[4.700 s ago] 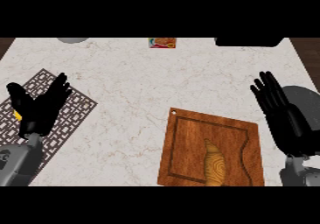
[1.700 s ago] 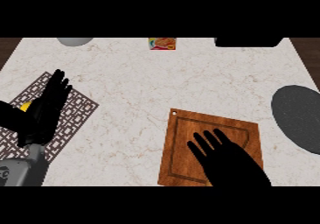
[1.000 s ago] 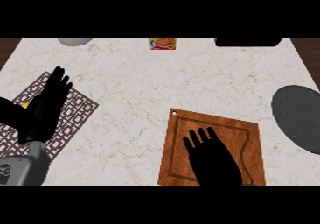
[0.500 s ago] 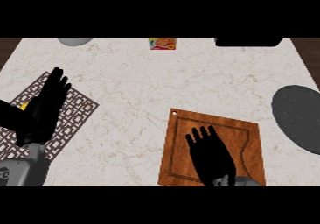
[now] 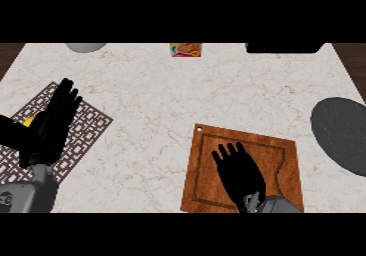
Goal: Pick the croissant from the cutting board and place it in the pan
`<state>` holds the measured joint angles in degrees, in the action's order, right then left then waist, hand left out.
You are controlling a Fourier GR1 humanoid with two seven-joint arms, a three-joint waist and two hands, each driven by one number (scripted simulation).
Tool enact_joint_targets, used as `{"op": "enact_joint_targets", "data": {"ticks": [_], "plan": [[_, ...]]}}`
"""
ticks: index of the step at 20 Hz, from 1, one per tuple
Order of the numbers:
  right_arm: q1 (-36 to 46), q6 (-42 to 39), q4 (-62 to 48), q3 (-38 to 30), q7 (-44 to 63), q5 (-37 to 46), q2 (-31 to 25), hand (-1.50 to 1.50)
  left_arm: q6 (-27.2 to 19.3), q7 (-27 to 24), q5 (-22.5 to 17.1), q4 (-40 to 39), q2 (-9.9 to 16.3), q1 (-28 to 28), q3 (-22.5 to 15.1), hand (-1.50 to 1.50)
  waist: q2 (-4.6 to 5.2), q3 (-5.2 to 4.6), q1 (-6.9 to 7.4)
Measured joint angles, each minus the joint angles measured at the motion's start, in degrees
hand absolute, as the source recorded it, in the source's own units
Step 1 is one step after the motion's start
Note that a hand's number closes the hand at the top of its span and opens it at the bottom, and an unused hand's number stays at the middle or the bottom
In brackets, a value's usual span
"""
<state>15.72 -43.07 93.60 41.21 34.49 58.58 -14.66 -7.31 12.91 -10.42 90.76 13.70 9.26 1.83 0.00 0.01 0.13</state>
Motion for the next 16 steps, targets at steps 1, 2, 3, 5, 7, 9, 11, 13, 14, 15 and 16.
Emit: {"op": "enact_joint_targets", "data": {"ticks": [1, 2, 3, 5, 7, 9, 11, 13, 14, 15, 16], "plan": [[-0.33, 0.04, -0.36, -0.4, -0.77, 0.27, -0.06, -1.5, -0.16, -0.59, 0.58, -0.35, -0.58, -0.23, -0.2, 0.0, 0.0, 0.0, -0.02], [-0.5, -0.3, -0.61, -0.7, -1.02, 0.82, 0.37, -1.5, 0.24, -0.36, 0.56, 0.12, -0.52, -0.49, 0.14, 0.0, 0.0, 0.0, -0.03], [-0.75, -0.17, -1.48, -0.62, -1.3, 1.32, 0.99, -1.5, 0.68, -0.36, 0.52, -0.45, -0.48, 0.09, 0.45, 0.0, -0.01, -0.01, -0.04], [-0.83, 0.53, -2.87, -1.52, -3.83, 1.6, 0.39, 1.5, 0.81, 0.23, 0.86, -0.36, -0.56, 0.58, 0.71, 0.0, -0.02, -0.01, -0.05], [-0.12, 2.91, -4.81, -1.22, -6.53, 2.93, 0.15, 1.5, 0.63, 0.26, 1.51, -0.17, -1.21, 0.51, 0.3, 0.0, -0.2, -0.13, -0.02], [-0.2, 4.56, -5.13, -0.98, -8.26, 4.06, -0.04, 1.5, 1.89, 0.55, 0.73, 0.18, -0.29, 0.23, 1.51, 0.0, -0.32, -0.21, -0.02], [-0.69, 6.8, -5.7, -0.78, -9.62, 5.48, -0.05, 1.5, 1.84, 0.49, 1.08, 0.85, -0.92, -0.41, 1.27, 0.0, -0.44, -0.29, -0.03], [-0.71, 8.95, -6.97, -1.27, -12.03, 5.96, -0.16, 1.5, 1.93, 1.23, 1.09, 1.21, -1.03, 0.07, 1.4, 0.0, -0.55, -0.33, 0.01], [-0.34, 9.73, -8.0, -1.43, -12.14, 6.63, 0.6, 1.5, 1.72, 1.19, 1.48, 0.77, -1.23, 0.53, 1.39, 0.0, -0.65, -0.44, -0.07], [-0.86, 10.3, -7.39, -1.64, -13.3, 6.68, 0.01, 1.5, 1.96, 1.14, 1.49, 0.84, -1.02, 0.38, 1.72, 0.0, -0.67, -0.4, -0.04], [-1.02, 10.51, -7.15, -2.05, -14.31, 6.65, -0.22, 1.5, 2.37, 0.82, 1.22, 0.05, -0.84, 0.6, 2.33, 0.0, -0.64, -0.36, -0.05]]}}
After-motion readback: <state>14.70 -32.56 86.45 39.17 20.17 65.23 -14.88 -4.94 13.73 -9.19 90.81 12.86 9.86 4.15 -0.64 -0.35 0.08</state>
